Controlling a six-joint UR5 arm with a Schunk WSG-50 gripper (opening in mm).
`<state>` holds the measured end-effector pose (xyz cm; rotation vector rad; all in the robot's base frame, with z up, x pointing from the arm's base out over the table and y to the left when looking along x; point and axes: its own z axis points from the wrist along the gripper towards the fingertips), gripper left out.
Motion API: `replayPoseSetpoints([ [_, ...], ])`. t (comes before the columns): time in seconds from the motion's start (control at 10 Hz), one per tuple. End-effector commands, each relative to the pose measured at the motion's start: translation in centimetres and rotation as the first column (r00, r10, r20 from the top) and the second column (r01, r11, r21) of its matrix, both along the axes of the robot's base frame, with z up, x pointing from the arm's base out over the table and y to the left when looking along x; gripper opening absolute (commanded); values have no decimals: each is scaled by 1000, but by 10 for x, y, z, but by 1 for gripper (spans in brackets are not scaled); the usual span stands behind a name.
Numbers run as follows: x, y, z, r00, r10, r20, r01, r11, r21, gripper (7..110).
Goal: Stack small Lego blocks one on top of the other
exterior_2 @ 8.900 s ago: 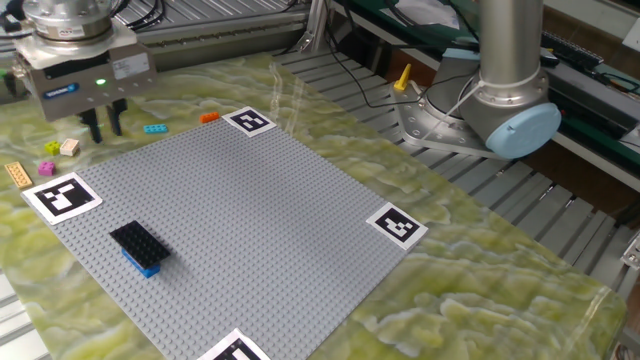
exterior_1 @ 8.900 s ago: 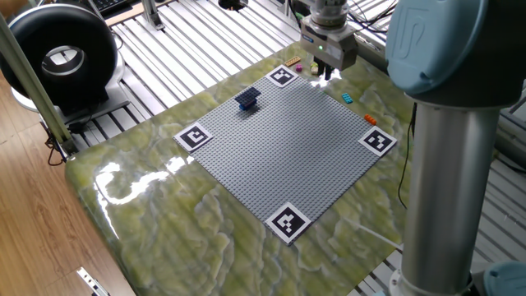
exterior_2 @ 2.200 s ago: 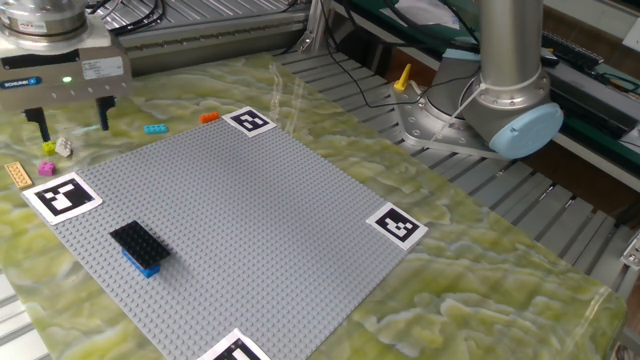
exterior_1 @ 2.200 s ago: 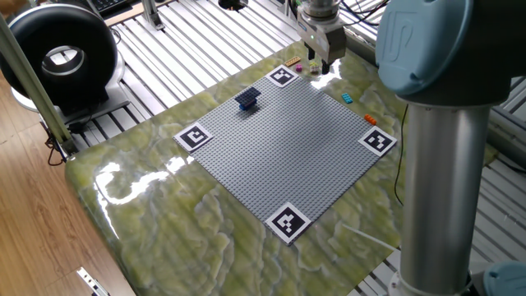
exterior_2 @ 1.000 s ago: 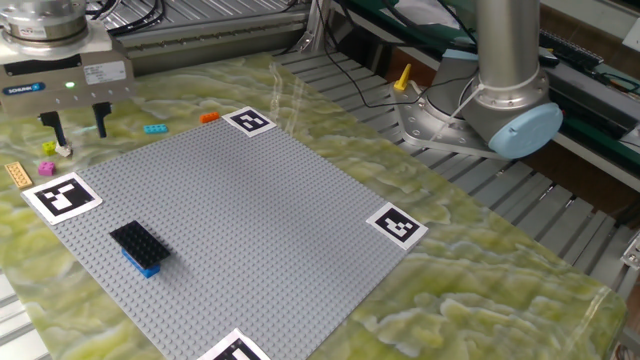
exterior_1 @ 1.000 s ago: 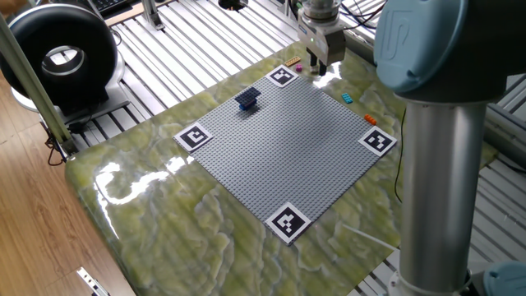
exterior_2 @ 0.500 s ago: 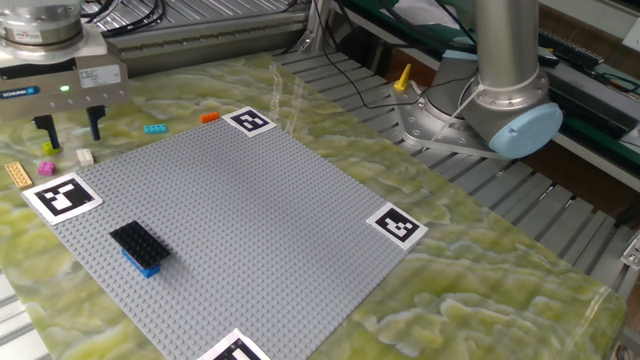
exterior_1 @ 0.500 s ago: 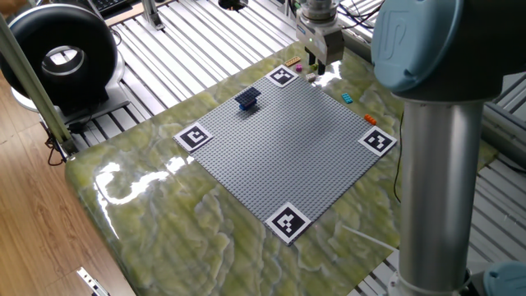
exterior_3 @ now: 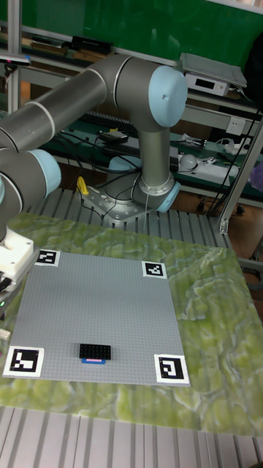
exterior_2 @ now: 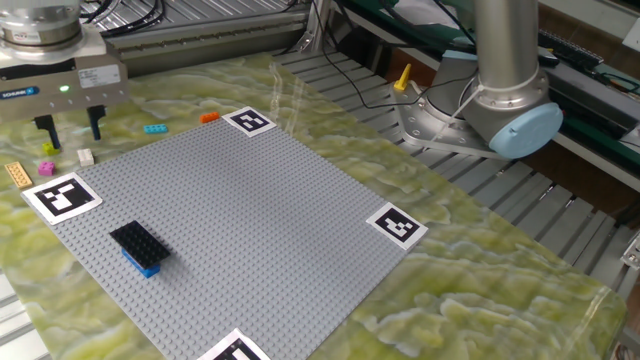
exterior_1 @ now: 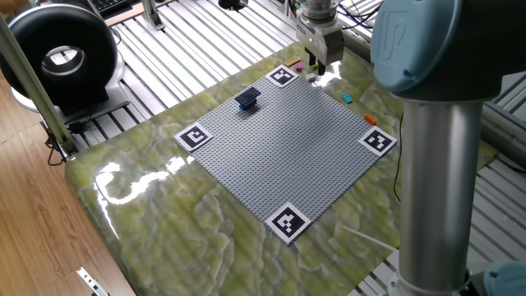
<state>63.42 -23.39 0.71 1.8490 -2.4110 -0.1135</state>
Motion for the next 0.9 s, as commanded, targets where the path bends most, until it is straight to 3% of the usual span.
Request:
replayPoseSetpoints([
  [0.0,-7,10,9,999,-46,-16,47,999,23,44],
  [0.4,7,33,-2,996,-86,2,86,996,33,44],
  [0.6,12,25,-5,998,-61,22,61,998,5,44],
  [0.7,12,21,-5,998,-56,24,56,998,-4,22],
  [0.8,12,16,-7,998,-57,34,58,998,-13,22],
])
